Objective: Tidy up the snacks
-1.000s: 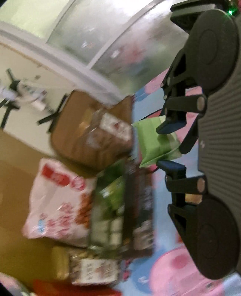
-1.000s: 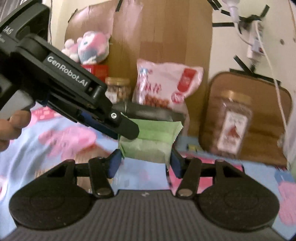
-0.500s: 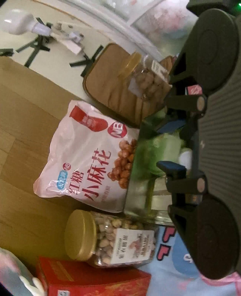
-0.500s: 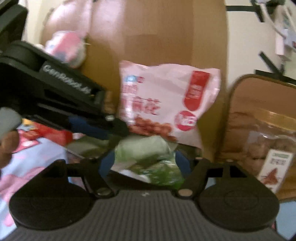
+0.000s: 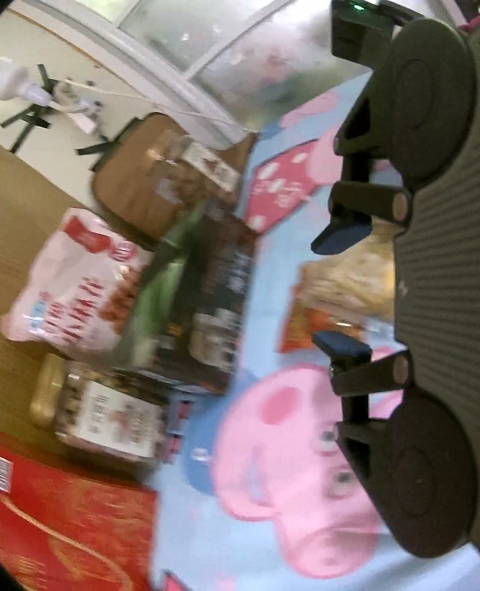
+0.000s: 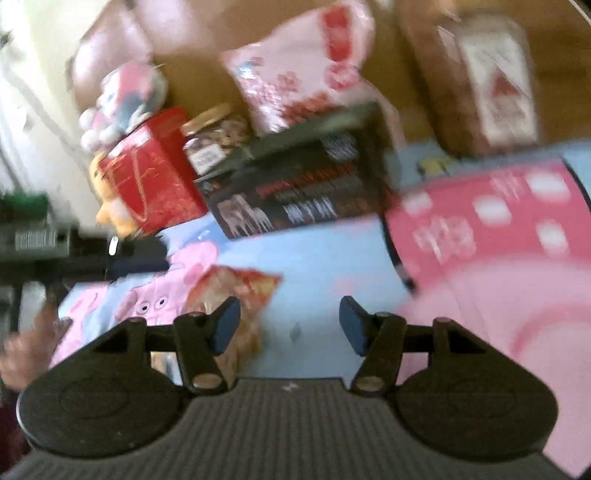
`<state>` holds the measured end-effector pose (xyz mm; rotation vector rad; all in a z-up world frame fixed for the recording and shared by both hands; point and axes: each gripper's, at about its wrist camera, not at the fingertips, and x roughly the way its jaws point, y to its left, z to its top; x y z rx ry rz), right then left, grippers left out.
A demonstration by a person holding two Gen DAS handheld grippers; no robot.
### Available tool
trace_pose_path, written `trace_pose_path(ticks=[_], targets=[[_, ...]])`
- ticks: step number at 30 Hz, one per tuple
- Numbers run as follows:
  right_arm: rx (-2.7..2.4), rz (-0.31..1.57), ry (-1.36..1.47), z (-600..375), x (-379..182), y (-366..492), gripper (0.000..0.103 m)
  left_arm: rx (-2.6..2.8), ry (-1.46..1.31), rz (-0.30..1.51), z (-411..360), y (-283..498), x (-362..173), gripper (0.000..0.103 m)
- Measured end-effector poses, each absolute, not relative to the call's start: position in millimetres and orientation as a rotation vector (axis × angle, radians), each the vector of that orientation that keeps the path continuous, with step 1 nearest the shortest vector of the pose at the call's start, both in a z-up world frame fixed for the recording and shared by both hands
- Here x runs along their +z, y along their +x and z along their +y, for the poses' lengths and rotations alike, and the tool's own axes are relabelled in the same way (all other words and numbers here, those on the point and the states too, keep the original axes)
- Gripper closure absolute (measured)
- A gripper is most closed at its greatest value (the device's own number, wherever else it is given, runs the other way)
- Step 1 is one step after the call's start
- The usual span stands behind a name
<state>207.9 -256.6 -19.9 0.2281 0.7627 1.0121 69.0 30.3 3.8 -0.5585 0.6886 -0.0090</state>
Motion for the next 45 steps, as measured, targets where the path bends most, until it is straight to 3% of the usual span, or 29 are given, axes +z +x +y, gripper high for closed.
trace_pose_path(ticks=[6, 8, 10, 11, 15, 22, 30, 38, 40, 41, 45], targets=[[1.041, 0.795, 0.280, -258.1, -21.5, 187.9, 0.040, -0.045, -0.641, 0.719, 24.1, 65.9, -20.6, 0.057], [1.066, 0.794, 0.270, -247.9, -21.5, 179.2, 0.041, -0.048, -0.640, 0.721, 18.7, 66.8, -21.1, 0.063], [1.065, 0.772, 0.201, -235.4, -20.7, 173.5, 0.053, -0.047, -0.626, 0.724, 13.3, 65.6, -20.1, 0.066], [1.061, 0.773, 0.178, -231.8, -21.1, 171.7, 0.070, -0.037, -0.612, 0.722, 10.6, 64.1, -19.3, 0.066], [1.081, 0.774, 0.201, -234.0, -19.2, 171.2, 0.082, -0.050, -0.625, 0.704, 8.7, 57.9, -11.5, 0.066], [1.111, 0.628, 0.185, -235.9, 12.8, 171.1, 0.083, -0.057, -0.599, 0.587, 9.9, 59.8, 31.9, 0.066], [1.144, 0.470, 0.148, -202.7, 50.7, 220.6, 0.082, 0.008, -0.535, 0.517, 32.7, 120.7, 76.0, 0.066], [1.151, 0.473, 0.104, -142.9, 51.9, 286.4, 0.082, 0.170, -0.480, 0.555, 66.1, 192.2, 62.4, 0.064], [1.137, 0.489, 0.088, -126.3, 42.0, 294.5, 0.075, 0.250, -0.443, 0.581, 71.9, 203.2, 54.1, 0.062], [1.116, 0.493, 0.062, -118.5, 37.8, 298.3, 0.066, 0.268, -0.432, 0.593, 74.0, 207.1, 50.9, 0.062], [1.057, 0.502, 0.022, -112.1, 27.3, 304.6, 0.066, 0.257, -0.453, 0.586, 77.5, 199.3, 48.9, 0.062]])
